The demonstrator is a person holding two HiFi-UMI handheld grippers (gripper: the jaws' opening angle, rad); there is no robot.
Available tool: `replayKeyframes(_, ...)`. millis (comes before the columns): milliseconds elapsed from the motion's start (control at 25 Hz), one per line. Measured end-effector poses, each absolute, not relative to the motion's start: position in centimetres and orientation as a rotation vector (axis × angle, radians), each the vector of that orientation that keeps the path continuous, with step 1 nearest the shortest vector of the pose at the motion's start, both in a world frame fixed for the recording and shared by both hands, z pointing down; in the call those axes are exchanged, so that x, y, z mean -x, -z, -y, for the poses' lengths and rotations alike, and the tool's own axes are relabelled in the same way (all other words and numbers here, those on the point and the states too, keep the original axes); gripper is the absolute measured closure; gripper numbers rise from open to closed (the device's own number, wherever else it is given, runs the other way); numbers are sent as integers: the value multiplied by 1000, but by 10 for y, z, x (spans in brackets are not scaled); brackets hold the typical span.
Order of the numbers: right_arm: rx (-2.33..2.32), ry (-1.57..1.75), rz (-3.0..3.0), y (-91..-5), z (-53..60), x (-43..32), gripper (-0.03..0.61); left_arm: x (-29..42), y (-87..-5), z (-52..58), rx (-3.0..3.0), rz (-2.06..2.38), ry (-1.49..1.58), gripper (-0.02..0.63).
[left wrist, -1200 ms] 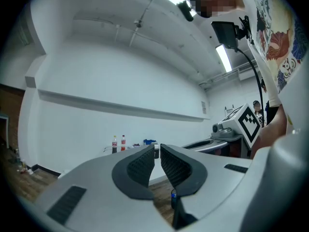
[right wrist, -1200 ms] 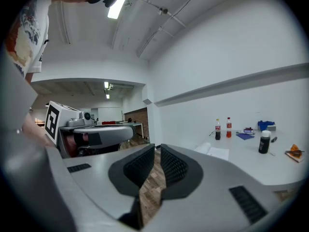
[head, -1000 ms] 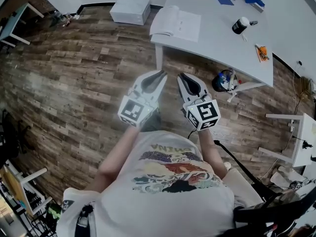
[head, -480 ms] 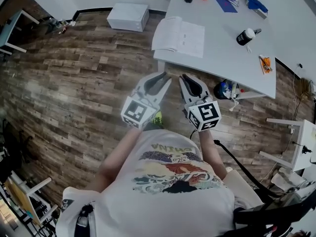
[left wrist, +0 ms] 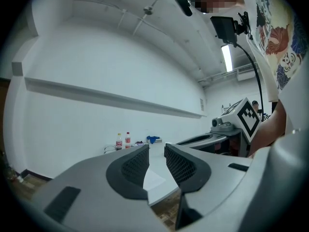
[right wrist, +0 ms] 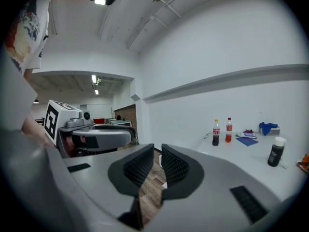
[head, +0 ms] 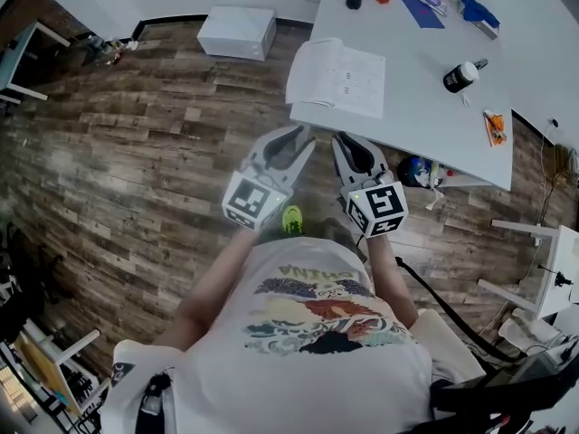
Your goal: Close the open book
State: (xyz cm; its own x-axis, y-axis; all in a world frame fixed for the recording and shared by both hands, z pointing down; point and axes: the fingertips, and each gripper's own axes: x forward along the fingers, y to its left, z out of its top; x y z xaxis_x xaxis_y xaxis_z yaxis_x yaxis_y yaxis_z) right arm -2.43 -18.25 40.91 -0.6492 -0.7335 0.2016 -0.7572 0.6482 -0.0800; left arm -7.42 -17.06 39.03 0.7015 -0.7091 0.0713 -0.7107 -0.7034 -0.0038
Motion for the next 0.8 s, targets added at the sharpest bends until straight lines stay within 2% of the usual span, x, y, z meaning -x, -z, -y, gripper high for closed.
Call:
replayKeyframes(200,-1249,-240,2692,-411,199,20,546,69,-396,185,-2886,1167,-126,517)
replayKeyframes(360,-1229,-255,2690,-416,213,14,492,61,-399,198,-2874,1161,-154,512)
replayKeyframes(800,-1130,-318,2716,-431,272,-10,468,34,-417,252,-2825,1207,-261,488)
